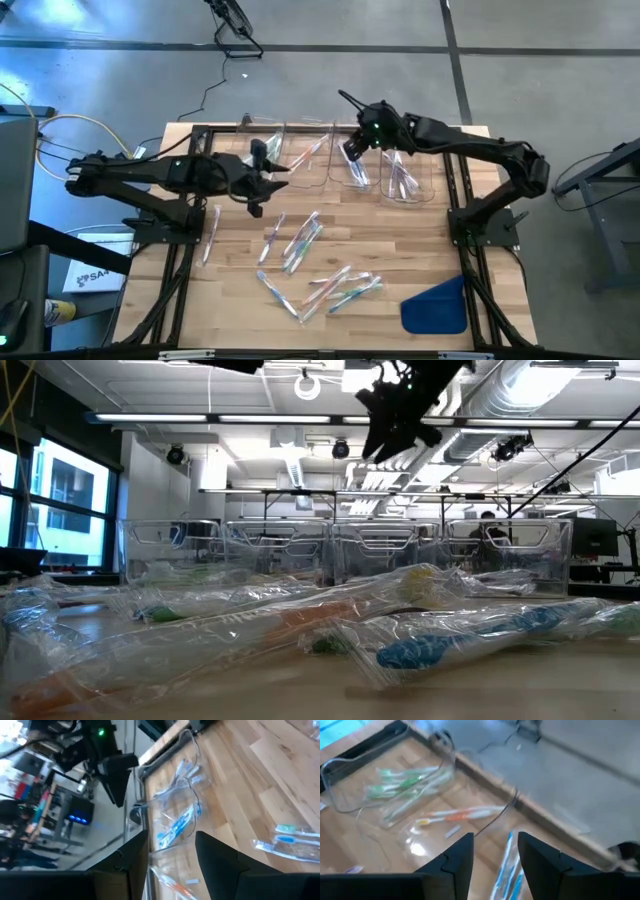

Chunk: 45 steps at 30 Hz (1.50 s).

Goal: Pick & Place Toothbrushes
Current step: Put the violet toothbrush into the right transparent bin

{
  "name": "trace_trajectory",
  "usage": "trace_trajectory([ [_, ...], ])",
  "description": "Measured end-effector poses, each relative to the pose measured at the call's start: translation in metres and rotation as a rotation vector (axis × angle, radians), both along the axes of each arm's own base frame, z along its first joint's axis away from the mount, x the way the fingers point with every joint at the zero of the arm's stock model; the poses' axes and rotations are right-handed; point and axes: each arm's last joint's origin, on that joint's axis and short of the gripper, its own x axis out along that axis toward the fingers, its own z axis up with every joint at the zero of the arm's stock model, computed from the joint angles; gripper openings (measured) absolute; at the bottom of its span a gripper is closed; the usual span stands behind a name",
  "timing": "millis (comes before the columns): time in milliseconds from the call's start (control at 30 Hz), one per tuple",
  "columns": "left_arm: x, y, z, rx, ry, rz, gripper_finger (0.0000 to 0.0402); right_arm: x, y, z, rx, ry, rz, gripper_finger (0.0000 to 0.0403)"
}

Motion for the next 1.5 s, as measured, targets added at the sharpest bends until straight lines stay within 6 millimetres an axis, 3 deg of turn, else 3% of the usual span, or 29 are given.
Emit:
trace_trajectory([
  [200,-0.029,0.002,-0.021,0.009,-0.149,-0.002,0.0157,0.002,0.035,0.015,-0.127,0.016,0.064,0.0144],
  [367,-0.059,0.005,-0.044,0.028,-0.187,0.049,0.0157,0.017,0.072,0.023,-0.248,-0.028,0.197,0.0144],
  [633,-0.098,0.008,-0.059,0.023,-0.288,0.075,0.0157,0.015,0.111,0.032,-0.431,-0.024,0.122,0.0127],
  [867,-0.115,0.009,-0.081,-0.011,-0.323,0.085,0.0157,-0.012,0.132,0.0,-0.396,-0.074,0.092,0.0102],
  [1133,-0.112,0.009,-0.1,-0.027,-0.282,0.095,0.0157,-0.044,0.163,-0.047,-0.405,-0.482,0.153,0.0089],
  [1300,-0.112,0.009,-0.101,-0.058,-0.293,0.095,0.0157,-0.06,0.173,-0.057,-0.468,-0.669,0.173,0.0089],
  [1500,-0.112,0.009,-0.101,-0.051,-0.285,0.093,0.0157,-0.064,0.174,-0.066,-0.482,-0.656,0.189,0.009],
])
